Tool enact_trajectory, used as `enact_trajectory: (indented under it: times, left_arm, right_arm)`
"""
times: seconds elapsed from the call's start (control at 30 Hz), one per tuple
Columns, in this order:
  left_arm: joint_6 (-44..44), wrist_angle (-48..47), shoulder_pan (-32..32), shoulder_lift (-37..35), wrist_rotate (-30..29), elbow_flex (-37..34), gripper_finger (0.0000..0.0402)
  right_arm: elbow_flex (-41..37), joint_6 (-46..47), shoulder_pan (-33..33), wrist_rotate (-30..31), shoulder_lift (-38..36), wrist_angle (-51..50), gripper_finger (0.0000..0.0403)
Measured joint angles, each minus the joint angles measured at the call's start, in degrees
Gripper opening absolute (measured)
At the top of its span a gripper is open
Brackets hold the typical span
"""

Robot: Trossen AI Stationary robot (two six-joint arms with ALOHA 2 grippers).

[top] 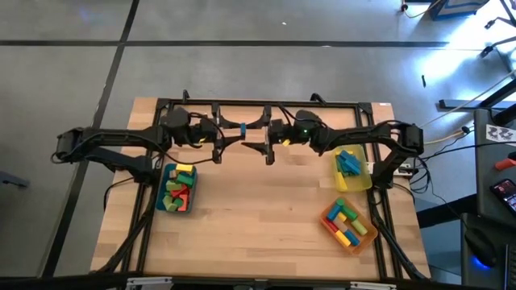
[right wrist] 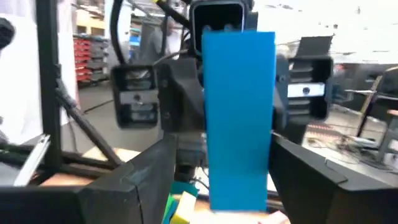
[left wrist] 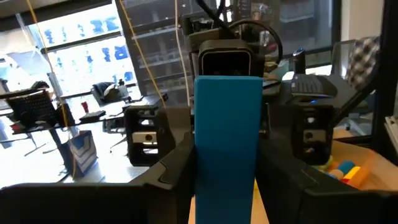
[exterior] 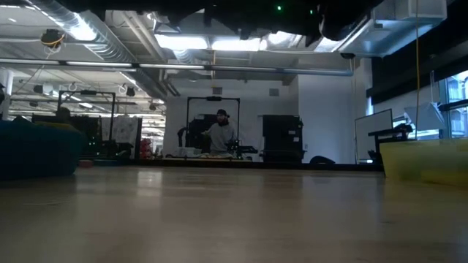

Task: Sort blocks by size
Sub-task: Put the blue rectangular block into the yellow bin

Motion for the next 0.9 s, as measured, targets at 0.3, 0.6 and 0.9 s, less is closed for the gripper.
enact_trajectory:
  times: [0.3,0.6,0.9]
  left_arm:
    - [0.8,1.7,-1.4,2.7,0.1,0.0,0.0131]
    - [0.3,1.1,-1.4,1.8,0.2,0.0,0.0131]
    - [-0.5,-1.1,-1.3,1.7,0.1,0.0,0.0169]
  right_arm:
    - [1.3,-1.6,0.9,1.6,1.5,-2.5,0.0246]
    - [1.5,-3.4,0.9,0.5,1.5,-3.7,0.0148]
    - [1.5,-4.9,0.9,0.6,1.3,-4.5,0.0136]
